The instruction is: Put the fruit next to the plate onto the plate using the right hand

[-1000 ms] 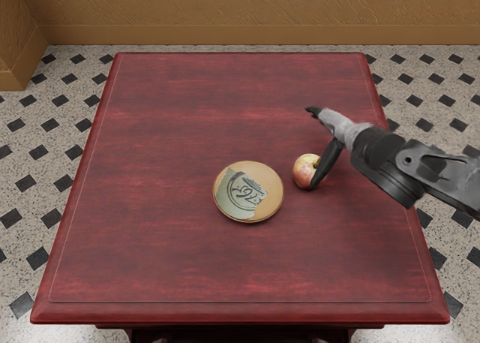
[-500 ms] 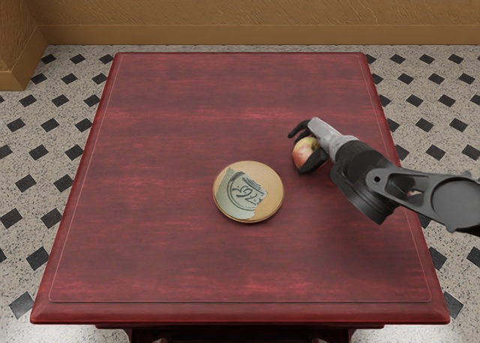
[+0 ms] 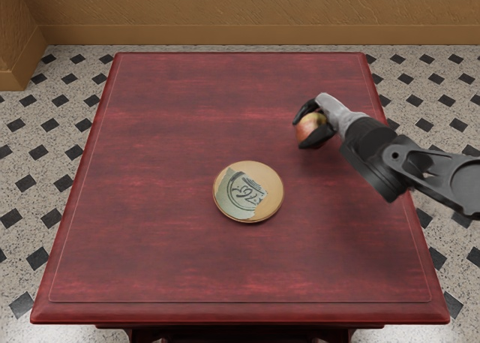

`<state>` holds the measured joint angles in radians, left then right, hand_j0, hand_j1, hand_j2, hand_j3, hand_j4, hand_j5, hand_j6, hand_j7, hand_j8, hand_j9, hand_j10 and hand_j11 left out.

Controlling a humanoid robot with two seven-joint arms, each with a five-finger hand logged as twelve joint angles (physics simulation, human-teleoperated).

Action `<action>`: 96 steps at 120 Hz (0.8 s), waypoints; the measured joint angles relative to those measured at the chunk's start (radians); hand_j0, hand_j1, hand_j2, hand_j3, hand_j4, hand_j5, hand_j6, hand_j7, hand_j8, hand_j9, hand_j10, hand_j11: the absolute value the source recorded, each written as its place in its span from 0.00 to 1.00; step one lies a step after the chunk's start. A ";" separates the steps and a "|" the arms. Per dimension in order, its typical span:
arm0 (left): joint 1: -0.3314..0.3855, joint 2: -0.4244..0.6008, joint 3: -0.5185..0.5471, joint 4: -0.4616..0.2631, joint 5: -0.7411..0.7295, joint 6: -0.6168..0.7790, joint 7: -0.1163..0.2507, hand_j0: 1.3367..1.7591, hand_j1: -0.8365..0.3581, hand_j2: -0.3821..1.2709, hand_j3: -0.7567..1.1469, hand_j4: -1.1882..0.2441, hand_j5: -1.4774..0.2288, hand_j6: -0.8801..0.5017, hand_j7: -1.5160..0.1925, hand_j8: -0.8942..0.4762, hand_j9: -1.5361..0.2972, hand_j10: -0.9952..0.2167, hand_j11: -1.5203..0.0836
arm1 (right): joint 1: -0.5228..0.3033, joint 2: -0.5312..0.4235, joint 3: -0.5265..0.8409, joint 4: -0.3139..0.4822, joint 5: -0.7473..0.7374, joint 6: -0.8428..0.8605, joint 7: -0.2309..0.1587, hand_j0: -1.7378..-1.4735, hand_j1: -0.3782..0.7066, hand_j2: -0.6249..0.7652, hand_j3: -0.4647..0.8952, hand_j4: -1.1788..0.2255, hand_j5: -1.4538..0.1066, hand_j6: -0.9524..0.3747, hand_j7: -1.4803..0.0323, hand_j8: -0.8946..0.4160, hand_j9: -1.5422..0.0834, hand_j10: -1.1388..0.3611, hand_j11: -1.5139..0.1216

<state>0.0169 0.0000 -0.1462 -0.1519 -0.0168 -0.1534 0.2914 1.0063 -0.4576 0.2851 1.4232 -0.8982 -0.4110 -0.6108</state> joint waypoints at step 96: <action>0.000 0.000 0.000 0.000 0.000 0.000 0.000 0.76 0.98 0.23 0.40 0.82 0.86 0.63 0.88 0.65 0.83 0.81 0.94 | -0.027 -0.010 0.230 0.110 0.338 0.465 0.000 0.33 0.28 0.45 0.34 0.57 0.54 0.57 0.62 0.65 0.58 0.68 0.56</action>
<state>0.0169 0.0000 -0.1462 -0.1519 -0.0169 -0.1534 0.2914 0.9796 -0.4675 0.5152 1.5329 -0.5597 0.0536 -0.6105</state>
